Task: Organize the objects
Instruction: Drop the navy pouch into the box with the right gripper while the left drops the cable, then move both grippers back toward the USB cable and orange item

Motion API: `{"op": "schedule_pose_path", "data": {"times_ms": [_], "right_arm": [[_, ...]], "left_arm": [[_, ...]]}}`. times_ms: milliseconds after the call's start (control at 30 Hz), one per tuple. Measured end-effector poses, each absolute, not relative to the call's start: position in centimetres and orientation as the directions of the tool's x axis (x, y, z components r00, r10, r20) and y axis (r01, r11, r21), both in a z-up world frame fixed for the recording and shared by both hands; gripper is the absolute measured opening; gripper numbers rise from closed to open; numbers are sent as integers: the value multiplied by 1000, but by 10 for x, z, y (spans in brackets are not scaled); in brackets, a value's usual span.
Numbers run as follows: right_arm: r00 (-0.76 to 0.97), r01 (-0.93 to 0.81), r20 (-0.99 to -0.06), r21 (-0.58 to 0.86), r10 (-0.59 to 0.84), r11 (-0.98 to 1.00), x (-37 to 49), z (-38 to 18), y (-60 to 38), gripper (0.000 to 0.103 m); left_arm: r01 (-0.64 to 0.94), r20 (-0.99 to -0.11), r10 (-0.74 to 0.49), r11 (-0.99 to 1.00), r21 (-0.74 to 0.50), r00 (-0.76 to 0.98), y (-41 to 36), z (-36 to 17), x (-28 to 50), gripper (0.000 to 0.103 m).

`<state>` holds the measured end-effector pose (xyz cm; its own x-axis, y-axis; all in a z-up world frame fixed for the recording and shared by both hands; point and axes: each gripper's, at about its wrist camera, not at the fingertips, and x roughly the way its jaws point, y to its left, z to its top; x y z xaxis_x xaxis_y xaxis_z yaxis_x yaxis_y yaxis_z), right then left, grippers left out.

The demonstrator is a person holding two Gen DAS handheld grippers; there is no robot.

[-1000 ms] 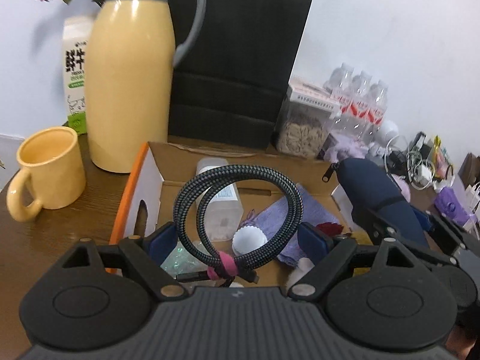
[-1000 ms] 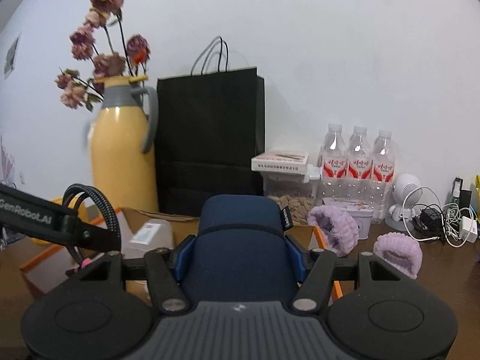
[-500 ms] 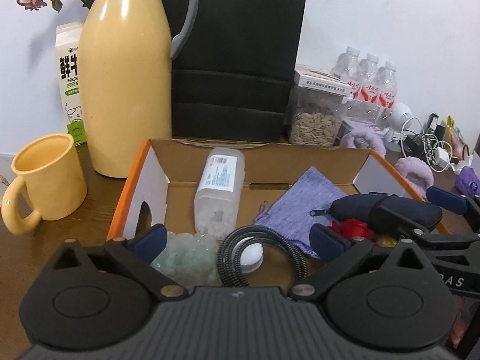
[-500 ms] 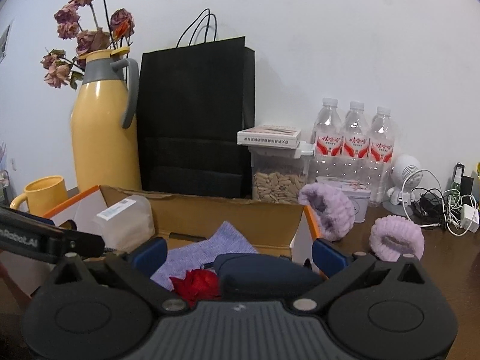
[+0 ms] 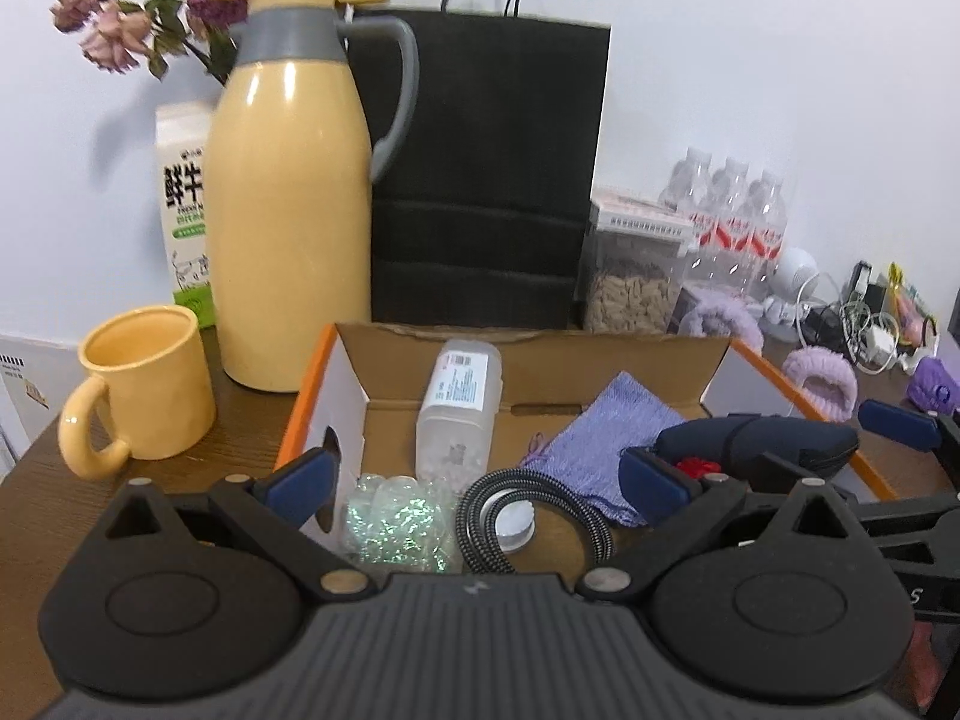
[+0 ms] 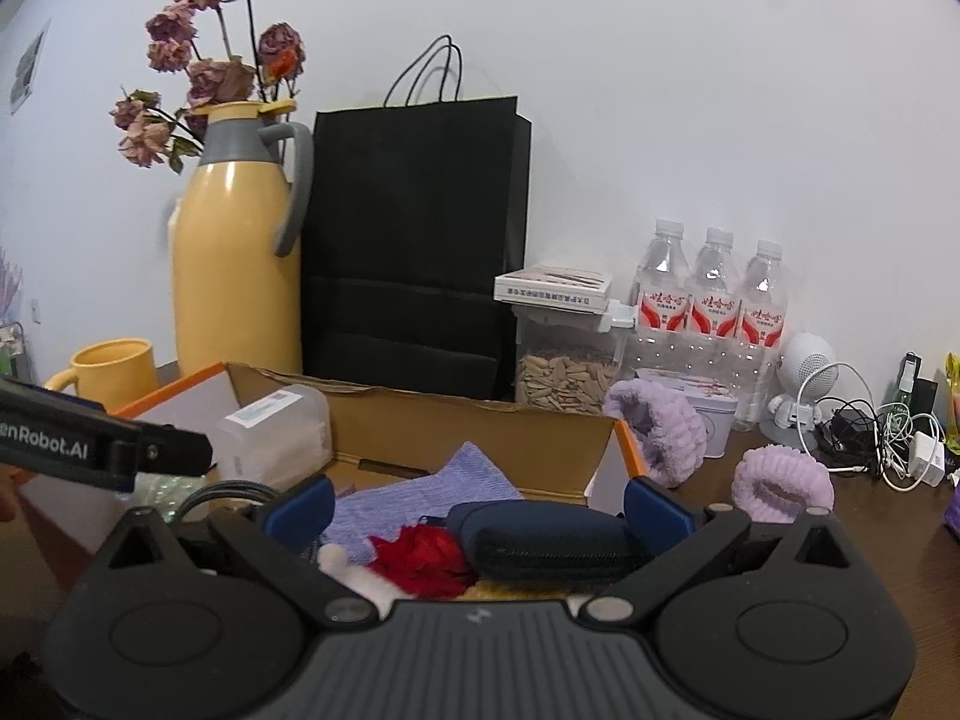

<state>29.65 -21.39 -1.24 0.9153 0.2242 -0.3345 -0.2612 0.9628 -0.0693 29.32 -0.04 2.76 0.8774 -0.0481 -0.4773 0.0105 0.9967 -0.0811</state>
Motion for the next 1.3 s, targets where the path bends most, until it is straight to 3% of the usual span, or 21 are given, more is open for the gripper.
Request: {"op": "schedule_pose_path", "data": {"times_ms": [467,800,1300], "right_arm": [[927,-235,-320,-86,197,968,240,-15,-223,103],[911,-218,-371,-68,178,974,200,-30,-238,103],[838,-209,-522,-37,160,977,164,-52,-254,103]], "left_arm": [[-1,-391,-19,999,-52,920,-5,17,228,103],[-25,-419,2,998,-49,908,3,2,189,103],[-46,-478,19,998,-45,878,12,-20,149,103]]}}
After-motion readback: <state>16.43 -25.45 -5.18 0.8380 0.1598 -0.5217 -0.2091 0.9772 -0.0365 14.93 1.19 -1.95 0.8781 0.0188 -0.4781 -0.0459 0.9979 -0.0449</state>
